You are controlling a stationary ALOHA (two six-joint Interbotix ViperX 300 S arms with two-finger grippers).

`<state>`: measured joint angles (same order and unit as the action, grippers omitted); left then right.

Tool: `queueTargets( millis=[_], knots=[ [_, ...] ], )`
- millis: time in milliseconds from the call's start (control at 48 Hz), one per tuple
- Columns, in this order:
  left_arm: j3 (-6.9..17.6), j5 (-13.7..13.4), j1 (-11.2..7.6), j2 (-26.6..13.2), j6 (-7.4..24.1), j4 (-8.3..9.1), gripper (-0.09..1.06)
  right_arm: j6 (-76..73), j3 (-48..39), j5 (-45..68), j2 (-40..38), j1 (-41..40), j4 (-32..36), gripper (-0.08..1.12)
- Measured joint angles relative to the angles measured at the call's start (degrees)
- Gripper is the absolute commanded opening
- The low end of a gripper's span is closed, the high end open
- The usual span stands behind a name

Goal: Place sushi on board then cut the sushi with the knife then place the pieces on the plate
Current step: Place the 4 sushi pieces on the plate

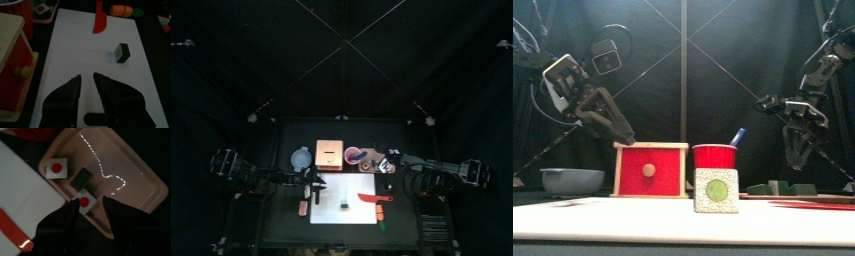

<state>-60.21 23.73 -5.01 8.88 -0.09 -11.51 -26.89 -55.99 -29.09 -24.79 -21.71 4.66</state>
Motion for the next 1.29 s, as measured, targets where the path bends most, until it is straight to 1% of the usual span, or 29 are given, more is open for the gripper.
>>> queueTargets(
  millis=[188,292,417,583,750,938,1188,1292],
  knots=[
    [0.0,0.0,0.09,0.0,0.0,0.09,0.69,0.0,3.96,4.22,1.32,11.43,-3.25,0.79],
    [0.0,0.0,0.09,0.0,0.09,0.0,0.69,0.0,6.59,6.5,3.78,17.4,-3.43,0.79],
    [0.0,0.0,0.09,0.0,0.09,0.0,0.69,0.0,9.32,7.47,8.0,21.8,-3.78,0.8],
    [0.0,0.0,0.09,0.0,0.09,0.09,0.69,0.0,12.83,8.88,14.41,25.49,-4.39,0.8],
    [0.0,0.0,0.09,0.0,0.09,0.0,0.69,0.0,18.63,10.63,21.01,29.18,-4.22,0.8],
    [0.0,0.0,0.09,0.0,0.18,0.0,0.69,0.09,23.73,10.72,27.6,31.73,-4.04,0.81],
    [0.0,0.0,0.18,-0.09,0.09,0.0,0.69,0.09,27.95,10.63,31.82,33.49,-4.13,0.92],
    [0.0,0.0,0.18,-0.18,0.18,0.0,0.69,0.09,29.27,9.76,33.13,33.75,-3.96,0.93]
  ],
)
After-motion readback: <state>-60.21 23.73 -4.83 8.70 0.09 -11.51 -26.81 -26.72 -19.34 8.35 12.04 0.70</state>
